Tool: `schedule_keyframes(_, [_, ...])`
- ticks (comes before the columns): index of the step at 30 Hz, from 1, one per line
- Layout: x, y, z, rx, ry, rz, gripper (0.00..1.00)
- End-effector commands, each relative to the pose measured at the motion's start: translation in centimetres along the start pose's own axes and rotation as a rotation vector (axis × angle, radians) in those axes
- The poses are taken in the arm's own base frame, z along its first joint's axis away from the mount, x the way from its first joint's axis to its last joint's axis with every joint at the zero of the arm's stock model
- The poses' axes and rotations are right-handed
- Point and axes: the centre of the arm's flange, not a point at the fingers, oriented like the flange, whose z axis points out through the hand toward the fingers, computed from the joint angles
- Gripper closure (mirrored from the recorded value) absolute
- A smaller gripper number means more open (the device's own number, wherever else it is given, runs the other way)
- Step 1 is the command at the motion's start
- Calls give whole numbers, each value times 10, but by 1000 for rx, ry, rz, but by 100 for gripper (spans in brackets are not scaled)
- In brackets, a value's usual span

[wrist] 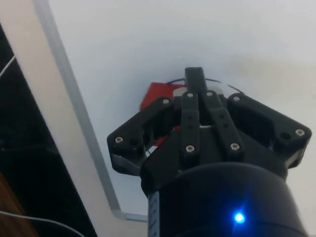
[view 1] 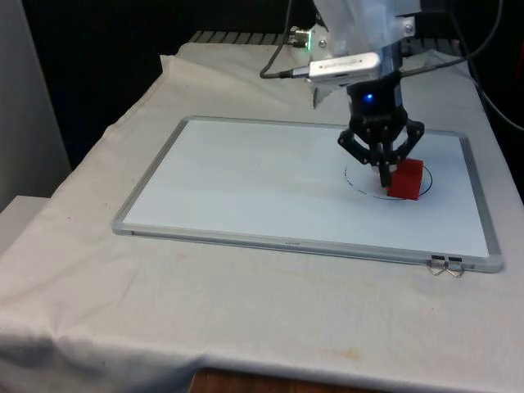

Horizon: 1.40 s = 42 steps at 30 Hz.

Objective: Push the cube into the marked area.

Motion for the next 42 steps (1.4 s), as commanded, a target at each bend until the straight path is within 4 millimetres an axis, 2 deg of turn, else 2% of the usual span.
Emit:
schedule_keyframes(1, [1,-5,3,-7,-6,3,100])
schedule_keyframes(10, [-4,-37,17,4,-20,-17,100])
schedule_keyframes(20, [-23,-52,30,-2,-59,-48,100])
schedule_keyframes(21, [-19,-51,29,13,-55,-48,100])
schedule_keyframes(24, [-31,-55,34,-16,-78,-62,100])
schedule_keyframes(28, [-31,-56,36,-28,-88,-80,100])
schedule_keyframes(32, [-25,-57,36,-27,-86,-85,100])
schedule_keyframes(38, [-3,-58,14,-16,-82,-91,100])
schedule_keyframes(39, [-2,-58,17,-14,-78,-91,100])
schedule_keyframes(42, [6,-60,1,-10,-82,-100,100])
